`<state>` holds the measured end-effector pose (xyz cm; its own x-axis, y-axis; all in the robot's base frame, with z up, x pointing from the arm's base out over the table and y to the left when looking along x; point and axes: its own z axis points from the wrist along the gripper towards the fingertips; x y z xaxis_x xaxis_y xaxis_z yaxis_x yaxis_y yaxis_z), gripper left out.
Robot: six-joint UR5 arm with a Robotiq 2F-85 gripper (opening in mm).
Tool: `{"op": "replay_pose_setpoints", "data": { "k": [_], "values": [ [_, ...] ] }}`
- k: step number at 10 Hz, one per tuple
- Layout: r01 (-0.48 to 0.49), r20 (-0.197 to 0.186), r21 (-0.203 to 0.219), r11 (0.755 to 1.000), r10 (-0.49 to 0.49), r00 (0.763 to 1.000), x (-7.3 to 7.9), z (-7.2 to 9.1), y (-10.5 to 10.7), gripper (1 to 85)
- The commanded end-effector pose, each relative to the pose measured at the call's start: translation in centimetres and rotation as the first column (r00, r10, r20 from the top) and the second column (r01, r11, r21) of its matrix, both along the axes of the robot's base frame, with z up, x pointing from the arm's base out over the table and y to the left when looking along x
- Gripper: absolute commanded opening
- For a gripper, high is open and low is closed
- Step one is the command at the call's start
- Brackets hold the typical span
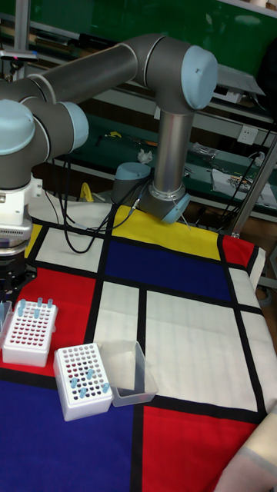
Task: Transfer all medium pipette tips from one holder to another
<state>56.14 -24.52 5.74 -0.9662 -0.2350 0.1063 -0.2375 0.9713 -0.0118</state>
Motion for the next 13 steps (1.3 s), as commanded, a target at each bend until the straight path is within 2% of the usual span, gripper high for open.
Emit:
{"op": "replay_pose_setpoints", "data": {
  "k": [1, 3, 6, 7, 9, 11, 13],
  "values": [
    [0.022, 0.02, -0.023, 0.999, -0.022, 1.0, 0.5, 0.1, -0.6, 1.3],
    [0.066, 0.035, -0.071, 0.995, -0.064, 0.997, 0.7, 0.2, -1.8, 1.3],
    [0.039, 0.024, -0.067, 0.997, -0.038, 0.999, 0.0, 0.0, -2.2, 1.3],
    [0.023, 0.034, -0.052, 0.998, -0.022, 0.999, 0.0, -0.4, -2.2, 1.3],
    [-0.016, 0.063, -0.054, 0.998, 0.02, 0.998, 0.3, -0.9, -3.4, 1.3],
    [-0.059, 0.052, -0.06, 0.996, 0.062, 0.997, 0.0, -0.5, -4.9, 1.3],
    [-0.079, 0.044, -0.055, 0.995, 0.081, 0.996, -0.3, -0.3, -5.3, 1.3]
  ]
}}
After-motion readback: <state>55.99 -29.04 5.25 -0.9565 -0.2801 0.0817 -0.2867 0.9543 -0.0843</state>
